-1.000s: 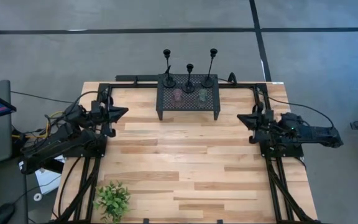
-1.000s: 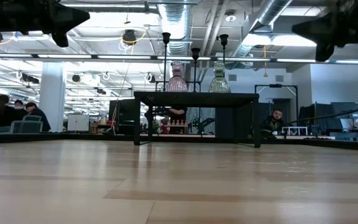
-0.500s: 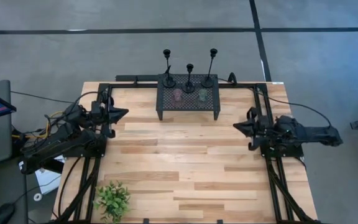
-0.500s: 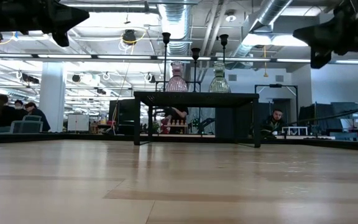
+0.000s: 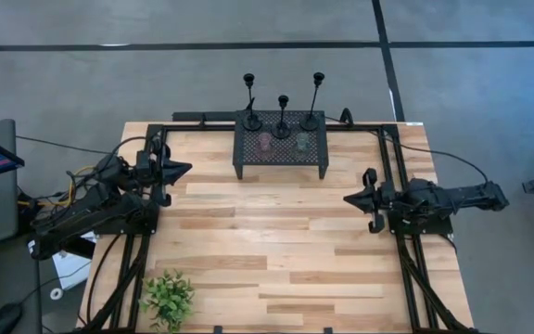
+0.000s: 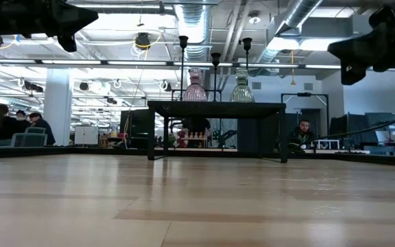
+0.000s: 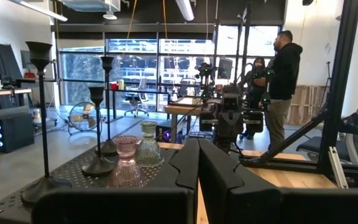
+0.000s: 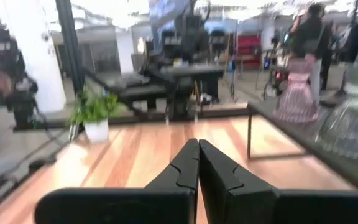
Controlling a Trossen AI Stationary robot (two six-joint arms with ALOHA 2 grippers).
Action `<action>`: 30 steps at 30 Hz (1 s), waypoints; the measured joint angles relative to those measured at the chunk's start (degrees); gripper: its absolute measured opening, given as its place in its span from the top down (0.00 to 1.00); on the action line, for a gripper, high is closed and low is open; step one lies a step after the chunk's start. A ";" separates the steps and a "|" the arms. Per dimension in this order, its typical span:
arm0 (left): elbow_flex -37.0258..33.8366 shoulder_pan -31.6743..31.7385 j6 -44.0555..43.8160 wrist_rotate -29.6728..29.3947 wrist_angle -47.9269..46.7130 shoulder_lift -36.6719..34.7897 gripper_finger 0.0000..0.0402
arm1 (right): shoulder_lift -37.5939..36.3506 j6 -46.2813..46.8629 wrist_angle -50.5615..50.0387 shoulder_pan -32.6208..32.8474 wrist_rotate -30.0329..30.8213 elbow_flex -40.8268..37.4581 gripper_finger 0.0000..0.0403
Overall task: Pick & Place candle stick holders
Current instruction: Return to Home Position
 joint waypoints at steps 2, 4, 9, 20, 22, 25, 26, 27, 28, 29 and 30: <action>0.00 0.00 -0.02 0.00 -0.02 0.00 0.98 | 0.00 0.68 -2.66 0.60 -0.03 0.00 1.00; 0.00 0.00 -0.20 0.00 -0.01 0.00 0.98 | 0.25 2.38 -3.05 1.03 -0.16 0.00 1.00; 0.00 0.00 -1.53 0.06 -0.02 0.00 0.98 | 0.48 3.48 -3.14 1.11 -0.10 0.00 1.00; 0.00 0.00 -1.46 0.26 0.00 0.04 0.98 | 0.48 3.48 -3.14 0.98 -0.02 -0.02 1.00; 0.00 0.00 -1.51 0.24 0.03 0.26 0.98 | 0.48 3.48 -3.14 0.98 0.01 -0.02 1.00; 0.00 0.00 -1.16 0.19 0.18 0.93 0.98 | 0.48 3.48 -3.14 0.98 0.03 -0.02 1.00; 0.00 0.00 -1.14 0.15 0.21 1.30 0.98 | 0.48 3.48 -3.13 0.98 0.03 -0.02 1.00; 0.00 0.00 -1.14 0.13 0.25 1.70 0.98 | 0.48 3.48 -3.12 0.98 0.03 -0.02 1.00; 0.00 0.00 -1.14 0.11 0.29 2.22 0.98 | 0.48 3.48 -3.12 0.98 0.03 -0.02 1.00; 0.00 0.00 -1.14 0.13 0.39 2.79 0.98 | 0.48 3.48 -3.14 0.98 0.03 -0.02 1.00; 0.00 0.00 -1.52 0.10 0.44 3.38 0.98 | 0.48 3.48 -3.12 0.98 0.03 -0.02 1.00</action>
